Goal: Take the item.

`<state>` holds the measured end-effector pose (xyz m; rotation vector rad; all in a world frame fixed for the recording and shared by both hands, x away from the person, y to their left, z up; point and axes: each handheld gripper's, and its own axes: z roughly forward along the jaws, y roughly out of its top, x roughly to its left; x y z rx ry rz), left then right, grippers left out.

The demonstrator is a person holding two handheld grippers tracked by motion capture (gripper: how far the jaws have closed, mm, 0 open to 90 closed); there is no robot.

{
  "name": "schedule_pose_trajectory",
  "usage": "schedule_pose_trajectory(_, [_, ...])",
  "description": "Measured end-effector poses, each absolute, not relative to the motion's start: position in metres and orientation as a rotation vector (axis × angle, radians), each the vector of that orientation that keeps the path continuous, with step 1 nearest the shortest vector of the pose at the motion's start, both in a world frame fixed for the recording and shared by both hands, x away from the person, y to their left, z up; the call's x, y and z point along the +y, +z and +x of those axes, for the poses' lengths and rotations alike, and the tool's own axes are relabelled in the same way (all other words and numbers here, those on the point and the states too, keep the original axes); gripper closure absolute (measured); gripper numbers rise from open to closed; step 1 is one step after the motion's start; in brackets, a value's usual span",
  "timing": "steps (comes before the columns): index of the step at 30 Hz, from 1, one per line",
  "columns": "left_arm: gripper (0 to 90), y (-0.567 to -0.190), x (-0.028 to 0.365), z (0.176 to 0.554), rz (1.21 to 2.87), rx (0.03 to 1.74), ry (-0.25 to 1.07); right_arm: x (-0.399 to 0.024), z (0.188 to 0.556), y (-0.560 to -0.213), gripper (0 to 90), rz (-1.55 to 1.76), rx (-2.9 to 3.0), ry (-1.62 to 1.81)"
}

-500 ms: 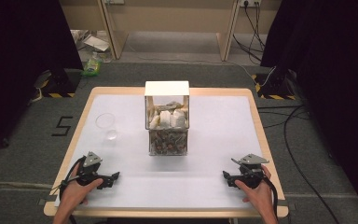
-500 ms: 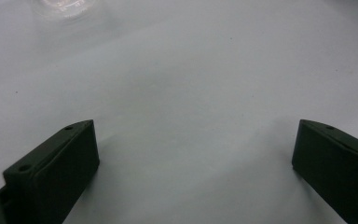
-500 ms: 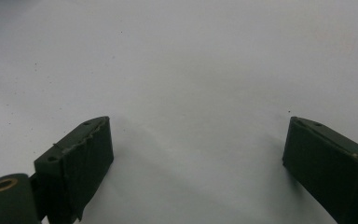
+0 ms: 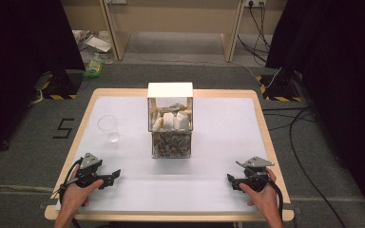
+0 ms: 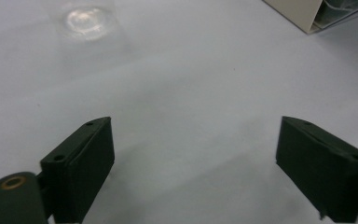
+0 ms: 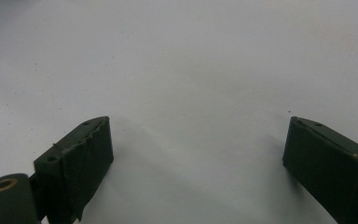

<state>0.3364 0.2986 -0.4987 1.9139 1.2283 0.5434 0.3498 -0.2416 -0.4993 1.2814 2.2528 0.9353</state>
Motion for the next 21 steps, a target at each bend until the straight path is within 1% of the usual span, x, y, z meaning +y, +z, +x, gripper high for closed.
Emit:
schedule_pose_trajectory(1, [17.0, -0.496, 0.298, 0.336, 1.901, 1.226, 0.545, -0.242, 0.350, -0.499, 8.8, 1.281, 2.253, 0.936])
schedule_pose_trajectory(2, [13.5, -0.492, 0.297, 0.334, 1.886, 1.220, 0.553, -0.242, 0.350, -0.499, 8.8, 1.282, 2.253, 0.935])
schedule_pose_trajectory(3, [16.7, -0.489, 0.297, 0.333, 1.872, 1.215, 0.557, -0.242, 0.350, -0.499, 8.8, 1.281, 2.253, 0.935])
schedule_pose_trajectory(4, [15.4, -0.484, 0.295, 0.331, 1.857, 1.209, 0.553, -0.242, 0.350, -0.499, 8.8, 1.282, 2.253, 0.935])
schedule_pose_trajectory(5, [15.6, -0.484, 0.295, 0.331, 1.857, 1.209, 0.553, -0.242, 0.350, -0.499, 8.8, 1.282, 2.253, 0.935])
schedule_pose_trajectory(12, [16.5, -0.446, 0.281, 0.318, 1.819, 1.137, 0.599, -0.242, 0.350, -0.499, 8.8, 1.281, 2.253, 0.935])
schedule_pose_trajectory(21, [17.6, -0.423, 0.266, 0.311, 1.813, 1.069, 0.604, -0.242, 0.350, -0.500, 8.4, 1.277, 2.256, 0.936])
